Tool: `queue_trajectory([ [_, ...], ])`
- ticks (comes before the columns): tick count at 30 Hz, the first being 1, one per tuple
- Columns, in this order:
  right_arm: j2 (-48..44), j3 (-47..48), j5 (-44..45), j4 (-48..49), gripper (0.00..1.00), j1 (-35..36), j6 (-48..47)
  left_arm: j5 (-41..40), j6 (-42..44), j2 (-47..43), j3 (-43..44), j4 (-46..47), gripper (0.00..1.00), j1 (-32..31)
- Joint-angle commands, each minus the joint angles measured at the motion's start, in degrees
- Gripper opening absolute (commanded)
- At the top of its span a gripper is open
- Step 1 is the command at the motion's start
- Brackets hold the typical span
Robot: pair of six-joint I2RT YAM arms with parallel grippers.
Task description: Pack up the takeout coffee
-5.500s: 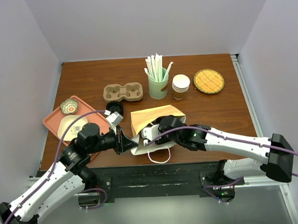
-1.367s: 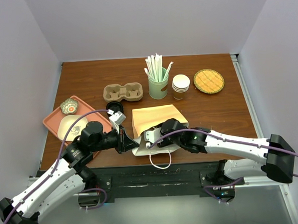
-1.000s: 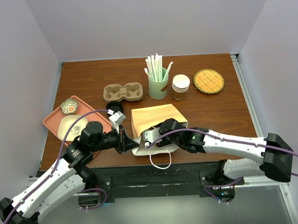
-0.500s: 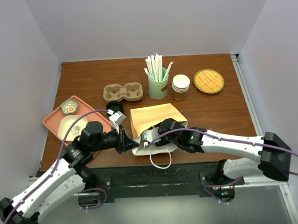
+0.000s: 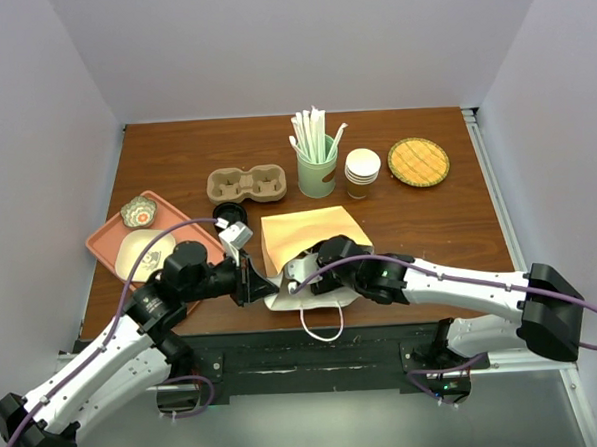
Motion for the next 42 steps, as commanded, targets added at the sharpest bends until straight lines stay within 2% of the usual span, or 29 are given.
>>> queue_trajectory([
  [1,-1.28,1.52,-0.56,-4.08,0.82,-0.67,1.93,1.1,0.01,0.6,3.82,0.64,0.0,-0.16],
  [6,-2.16,1.95,-1.26,-5.57,0.84,-0.67,2.19,1.1,0.02,1.39,4.53,0.82,0.0,-0.25],
  [9,-3.3,2.04,-1.7,-6.54,0.9,-0.67,2.46,0.93,-0.25,1.65,4.96,0.73,0.0,-0.25],
  [12,-4.0,2.66,-2.05,-7.94,0.91,-0.67,2.11,0.66,-0.34,2.0,5.58,0.73,0.0,-0.16],
  [15,-4.44,3.54,-2.49,-9.17,0.99,-0.67,2.11,0.49,-0.34,2.71,6.37,0.38,0.0,-0.25],
  [42,-4.71,10.66,-8.11,-17.79,0.99,-0.67,3.51,-0.66,0.89,6.14,11.38,-3.31,0.0,-0.16],
])
